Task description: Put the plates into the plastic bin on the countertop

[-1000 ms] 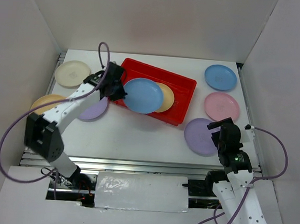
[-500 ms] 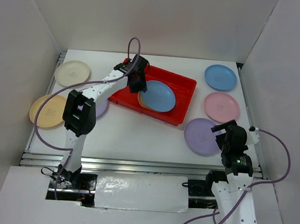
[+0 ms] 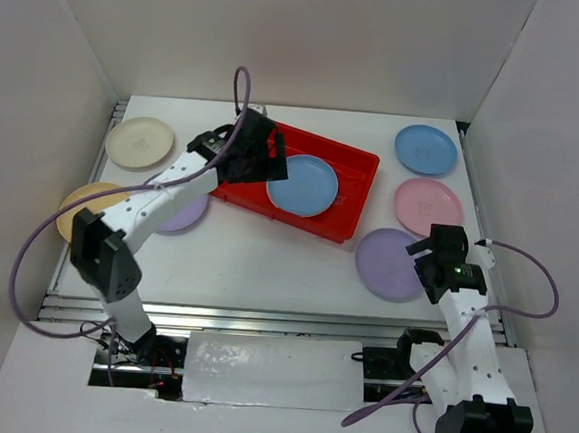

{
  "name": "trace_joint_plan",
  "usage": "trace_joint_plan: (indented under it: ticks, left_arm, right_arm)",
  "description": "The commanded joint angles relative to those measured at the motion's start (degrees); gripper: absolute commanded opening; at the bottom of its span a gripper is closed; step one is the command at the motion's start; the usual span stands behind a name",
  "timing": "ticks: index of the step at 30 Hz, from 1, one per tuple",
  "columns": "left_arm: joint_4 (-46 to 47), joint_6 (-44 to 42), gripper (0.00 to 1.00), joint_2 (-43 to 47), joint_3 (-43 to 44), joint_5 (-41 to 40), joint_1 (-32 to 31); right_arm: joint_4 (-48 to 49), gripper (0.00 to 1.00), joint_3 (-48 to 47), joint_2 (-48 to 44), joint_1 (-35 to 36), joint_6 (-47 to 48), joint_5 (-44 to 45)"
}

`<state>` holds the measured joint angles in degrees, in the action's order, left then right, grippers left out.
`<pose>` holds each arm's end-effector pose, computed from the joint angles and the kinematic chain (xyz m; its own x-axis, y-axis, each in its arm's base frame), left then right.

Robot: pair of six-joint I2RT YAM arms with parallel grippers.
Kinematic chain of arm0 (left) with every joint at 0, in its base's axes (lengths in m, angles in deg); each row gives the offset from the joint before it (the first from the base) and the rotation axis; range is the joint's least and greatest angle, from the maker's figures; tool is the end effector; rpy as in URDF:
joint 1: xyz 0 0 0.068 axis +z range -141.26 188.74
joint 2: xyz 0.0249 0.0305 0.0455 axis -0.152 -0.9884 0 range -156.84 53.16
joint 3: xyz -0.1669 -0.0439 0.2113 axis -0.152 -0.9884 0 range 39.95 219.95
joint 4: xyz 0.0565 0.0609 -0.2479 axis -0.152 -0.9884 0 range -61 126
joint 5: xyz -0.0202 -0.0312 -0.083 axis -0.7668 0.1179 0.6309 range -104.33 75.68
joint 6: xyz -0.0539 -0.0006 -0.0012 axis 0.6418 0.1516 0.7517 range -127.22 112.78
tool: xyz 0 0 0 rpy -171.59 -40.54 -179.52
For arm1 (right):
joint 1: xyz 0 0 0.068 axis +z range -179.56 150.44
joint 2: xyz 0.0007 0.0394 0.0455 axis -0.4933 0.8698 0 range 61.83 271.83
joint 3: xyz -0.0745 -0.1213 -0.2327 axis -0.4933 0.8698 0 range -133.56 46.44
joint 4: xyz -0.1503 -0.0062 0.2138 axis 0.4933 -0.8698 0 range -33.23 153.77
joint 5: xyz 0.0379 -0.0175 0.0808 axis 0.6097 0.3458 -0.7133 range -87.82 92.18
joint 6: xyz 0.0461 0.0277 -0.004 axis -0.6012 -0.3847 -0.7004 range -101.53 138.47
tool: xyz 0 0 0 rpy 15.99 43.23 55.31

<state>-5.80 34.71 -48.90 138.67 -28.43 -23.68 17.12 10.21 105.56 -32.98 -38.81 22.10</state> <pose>0.3422 -0.2070 0.3404 -0.6957 -0.3259 -0.6402 -0.1210 0.9316 -0.3428 0.1420 -0.0206 0.2365 -0.2226 0.8057 -0.5490 0.8187 0.4602 0.3434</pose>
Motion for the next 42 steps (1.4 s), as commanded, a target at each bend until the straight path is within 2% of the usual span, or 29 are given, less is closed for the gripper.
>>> trace_joint_plan:
  ticks: [1,8,16,19,22,24,28,30,31,33,37,38,42]
  left_arm:
    - [-0.04,-1.68,0.99,9.32,-5.54,-2.06,-1.06]
    - [-1.17,-2.82,0.99,21.62,-14.51,-2.15,-1.24]
    - [-1.70,-3.88,0.99,27.00,-19.96,-1.71,-0.45]
    - [-1.09,-3.96,0.99,27.35,-21.28,-1.63,-0.18]
    - [-0.56,-4.05,0.99,27.36,-22.16,-1.54,0.34]
    - [-0.56,-3.96,0.99,27.09,-22.34,-1.54,0.96]
    - [-0.21,-4.05,0.99,27.09,-23.04,-0.66,1.75]
    - [-0.21,-4.14,0.99,27.26,-23.22,-0.57,2.19]
    - [-0.30,-4.14,0.99,27.61,-23.31,-0.57,2.36]
    - [-0.39,-4.32,0.99,27.88,-23.31,-0.74,2.80]
    - [-1.35,-4.05,0.99,29.02,-23.13,-1.71,3.16]
    - [-1.44,-3.79,0.99,29.46,-23.39,-2.32,3.24]
    - [-2.23,-3.26,0.99,30.08,-23.66,-3.90,3.42]
  right_arm:
    - [-3.10,1.00,-1.49,1.63,0.08,-2.75,2.05]
    - [4.45,0.98,6.68,-0.66,-1.41,-4.86,-2.78]
    - [11.84,0.87,11.09,3.29,-1.76,-4.60,-6.74]
    - [13.42,0.78,12.05,5.74,-1.76,-4.60,-6.13]
    - [15.79,0.62,13.64,6.90,-1.85,-4.60,-7.17]
    - [16.68,0.57,15.13,6.47,-1.59,-4.95,-7.53]
    - [19.75,0.23,17.85,4.79,-1.41,-4.60,-8.93]
    - [19.58,0.13,17.77,4.18,-1.24,-4.51,-9.11]
    - [18.97,0.00,17.42,4.00,-1.24,-4.42,-9.11]
    - [17.74,0.00,16.63,2.78,-1.15,-4.34,-9.03]
    - [9.42,0.00,11.73,-2.32,1.65,-4.86,-6.48]
    - [5.47,0.00,9.18,-5.03,2.10,-6.25,-3.69]
    - [0.43,0.00,3.90,-8.83,3.16,-6.80,0.46]
